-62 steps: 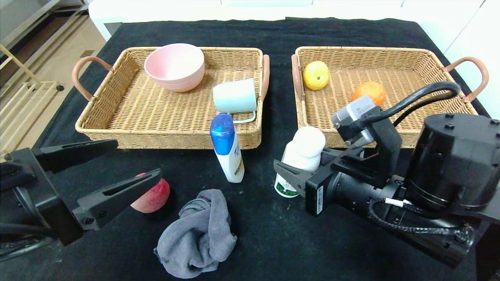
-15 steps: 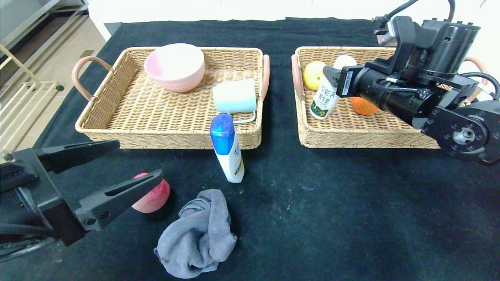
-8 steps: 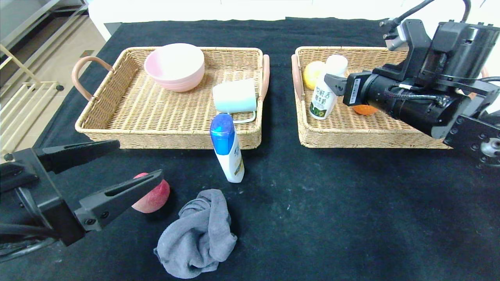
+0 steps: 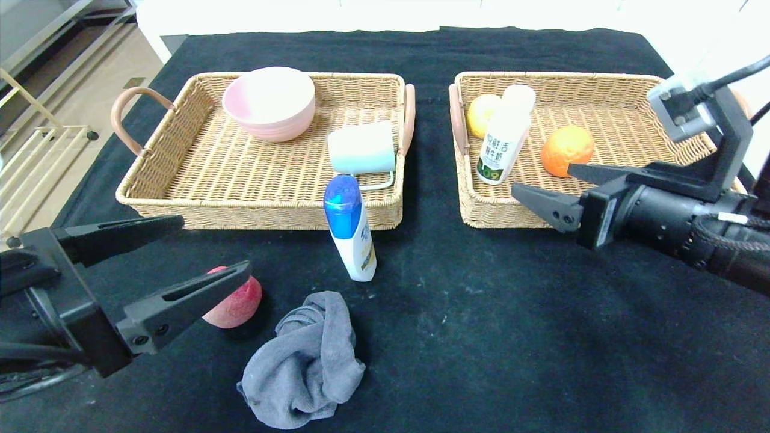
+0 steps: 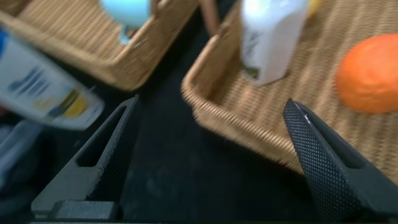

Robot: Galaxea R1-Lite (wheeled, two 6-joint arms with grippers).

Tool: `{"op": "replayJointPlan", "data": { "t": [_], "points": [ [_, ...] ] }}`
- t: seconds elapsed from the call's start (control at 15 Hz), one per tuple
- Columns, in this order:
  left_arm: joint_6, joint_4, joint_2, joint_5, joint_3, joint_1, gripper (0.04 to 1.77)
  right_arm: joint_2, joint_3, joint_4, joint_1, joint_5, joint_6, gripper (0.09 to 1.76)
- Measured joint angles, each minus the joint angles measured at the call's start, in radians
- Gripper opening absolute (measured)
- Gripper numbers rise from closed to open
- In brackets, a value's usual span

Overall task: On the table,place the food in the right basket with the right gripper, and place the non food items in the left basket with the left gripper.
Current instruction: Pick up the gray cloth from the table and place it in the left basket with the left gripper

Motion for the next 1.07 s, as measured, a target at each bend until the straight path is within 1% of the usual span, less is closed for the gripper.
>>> {"op": "replayJointPlan", "data": {
  "t": [0.13,0.2,0.4,0.53,0.8,0.93,1.07],
  "points": [
    [-0.003,-0.001,0.001,0.011,-0.009,0.006,1.76,-0.064,0.097,-0.002,0.009,0.096,-0.034,1.67],
    [-0.004,-0.002,0.005,0.027,-0.011,0.007,1.76,-0.093,0.139,-0.002,0.009,0.154,-0.044,1.67],
    [-0.012,-0.001,0.017,0.077,0.003,0.009,1.76,-0.17,0.262,-0.005,-0.001,0.267,-0.051,1.69],
    [-0.011,0.0,0.022,0.106,0.009,0.024,1.76,-0.209,0.34,-0.01,-0.003,0.344,-0.057,1.69],
    [-0.004,0.079,0.039,0.145,-0.013,0.042,1.76,-0.288,0.451,-0.011,0.016,0.444,-0.067,1.7],
    [0.0,0.1,0.045,0.137,-0.039,0.041,1.76,-0.321,0.478,-0.011,0.015,0.455,-0.07,1.7],
    [0.005,0.132,0.048,0.125,-0.069,0.025,1.76,-0.342,0.486,-0.012,0.008,0.456,-0.068,1.7]
  ]
}}
